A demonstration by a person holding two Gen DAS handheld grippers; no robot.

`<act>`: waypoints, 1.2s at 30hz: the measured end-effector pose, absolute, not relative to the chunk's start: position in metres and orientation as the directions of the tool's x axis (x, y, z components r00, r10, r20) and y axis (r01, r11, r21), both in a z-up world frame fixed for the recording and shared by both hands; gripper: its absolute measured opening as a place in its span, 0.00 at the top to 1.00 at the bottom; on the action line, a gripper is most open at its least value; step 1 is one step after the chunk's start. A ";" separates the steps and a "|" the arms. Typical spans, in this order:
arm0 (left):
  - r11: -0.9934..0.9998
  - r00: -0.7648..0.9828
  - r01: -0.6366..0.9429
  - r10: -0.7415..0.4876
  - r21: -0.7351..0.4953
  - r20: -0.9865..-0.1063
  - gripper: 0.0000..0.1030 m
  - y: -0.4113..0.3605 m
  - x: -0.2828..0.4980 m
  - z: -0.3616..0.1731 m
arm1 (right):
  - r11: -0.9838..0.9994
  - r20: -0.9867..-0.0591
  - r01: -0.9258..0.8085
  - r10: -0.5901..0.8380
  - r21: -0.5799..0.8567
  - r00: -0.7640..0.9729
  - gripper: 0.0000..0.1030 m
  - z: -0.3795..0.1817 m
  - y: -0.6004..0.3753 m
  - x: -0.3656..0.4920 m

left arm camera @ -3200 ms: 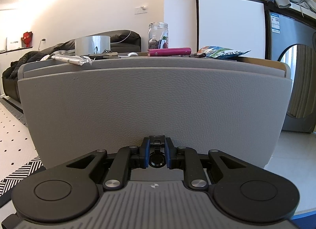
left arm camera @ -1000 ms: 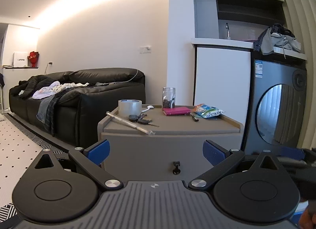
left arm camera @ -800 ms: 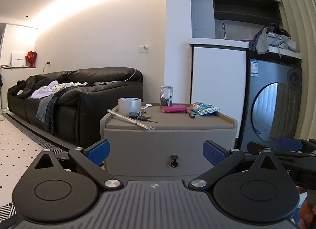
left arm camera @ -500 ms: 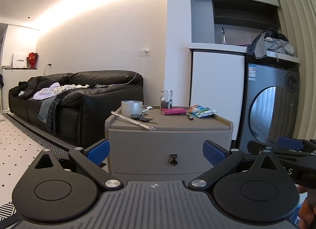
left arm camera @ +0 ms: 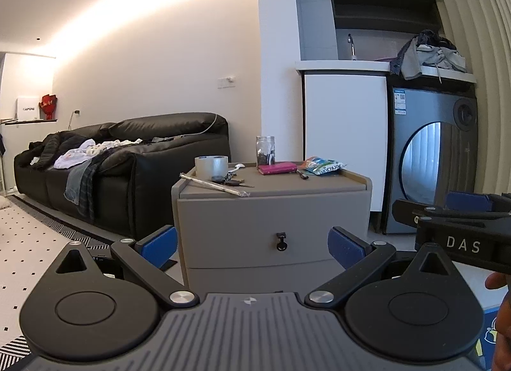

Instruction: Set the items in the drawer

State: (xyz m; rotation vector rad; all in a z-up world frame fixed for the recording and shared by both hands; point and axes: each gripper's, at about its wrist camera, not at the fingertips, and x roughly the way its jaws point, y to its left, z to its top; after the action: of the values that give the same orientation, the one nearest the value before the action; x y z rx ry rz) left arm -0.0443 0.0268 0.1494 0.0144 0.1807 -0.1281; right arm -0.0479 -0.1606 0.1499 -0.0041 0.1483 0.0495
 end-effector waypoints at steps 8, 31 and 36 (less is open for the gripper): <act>0.990 0.974 0.139 -0.138 -0.008 -0.182 0.00 0.028 -0.043 0.151 | 0.999 -0.139 -0.040 0.037 -0.015 0.990 0.24 0.152 -0.159 -0.049; 0.991 0.970 0.136 -0.132 0.006 -0.206 0.00 0.028 -0.033 0.147 | 0.998 -0.157 -0.039 0.032 -0.040 0.987 0.24 0.146 -0.151 -0.045; 0.990 0.969 0.142 -0.138 0.005 -0.206 0.00 0.027 -0.033 0.147 | 0.998 -0.155 -0.033 0.026 -0.044 0.988 0.24 0.147 -0.153 -0.046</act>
State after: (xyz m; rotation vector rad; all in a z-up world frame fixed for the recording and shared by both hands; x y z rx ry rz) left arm -0.0327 0.0265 0.1474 0.0194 0.2073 -0.1418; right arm -0.0459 -0.1527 0.1466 -0.0461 0.1553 0.0298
